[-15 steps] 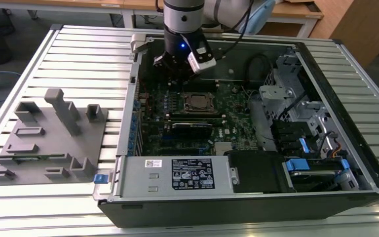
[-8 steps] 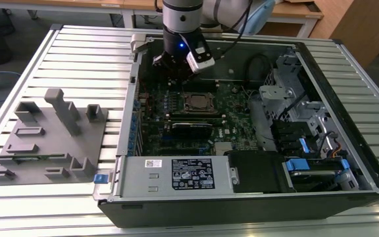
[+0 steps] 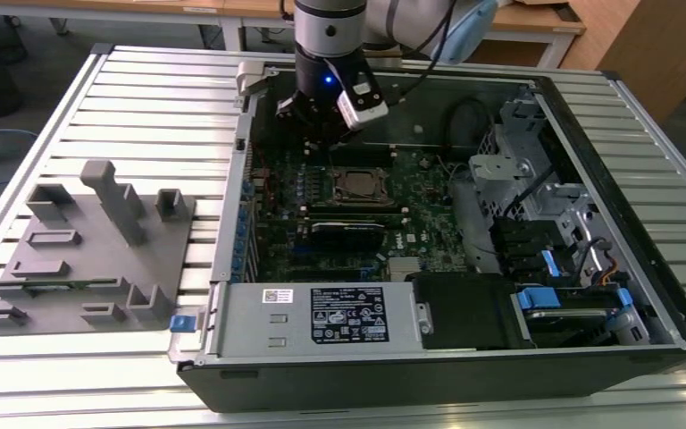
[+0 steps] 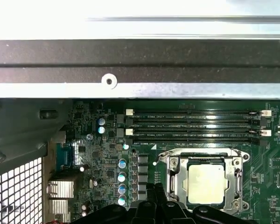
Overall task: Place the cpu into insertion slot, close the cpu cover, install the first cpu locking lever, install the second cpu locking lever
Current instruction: 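Install the first cpu locking lever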
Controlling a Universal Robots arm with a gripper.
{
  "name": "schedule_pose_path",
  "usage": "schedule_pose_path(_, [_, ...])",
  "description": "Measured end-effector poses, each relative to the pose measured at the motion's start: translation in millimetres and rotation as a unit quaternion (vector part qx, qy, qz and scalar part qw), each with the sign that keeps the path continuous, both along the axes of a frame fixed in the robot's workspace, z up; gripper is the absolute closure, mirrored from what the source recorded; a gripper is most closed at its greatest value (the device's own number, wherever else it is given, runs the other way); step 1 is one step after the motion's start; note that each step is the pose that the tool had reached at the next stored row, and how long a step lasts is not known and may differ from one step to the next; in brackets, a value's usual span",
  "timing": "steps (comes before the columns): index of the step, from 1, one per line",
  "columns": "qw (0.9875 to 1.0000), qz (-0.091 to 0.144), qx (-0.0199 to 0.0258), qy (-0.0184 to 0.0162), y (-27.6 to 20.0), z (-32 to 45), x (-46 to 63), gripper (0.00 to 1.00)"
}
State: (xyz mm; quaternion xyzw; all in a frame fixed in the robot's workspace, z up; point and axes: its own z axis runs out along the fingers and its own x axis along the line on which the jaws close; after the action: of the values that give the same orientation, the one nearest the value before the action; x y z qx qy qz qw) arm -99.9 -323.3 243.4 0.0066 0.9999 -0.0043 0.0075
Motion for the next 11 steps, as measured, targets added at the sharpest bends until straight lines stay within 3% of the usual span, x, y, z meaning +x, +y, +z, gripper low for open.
schedule_pose_path(11, [1.0000,0.000,0.0000,-0.0001,0.0,3.3,-0.2,0.89])
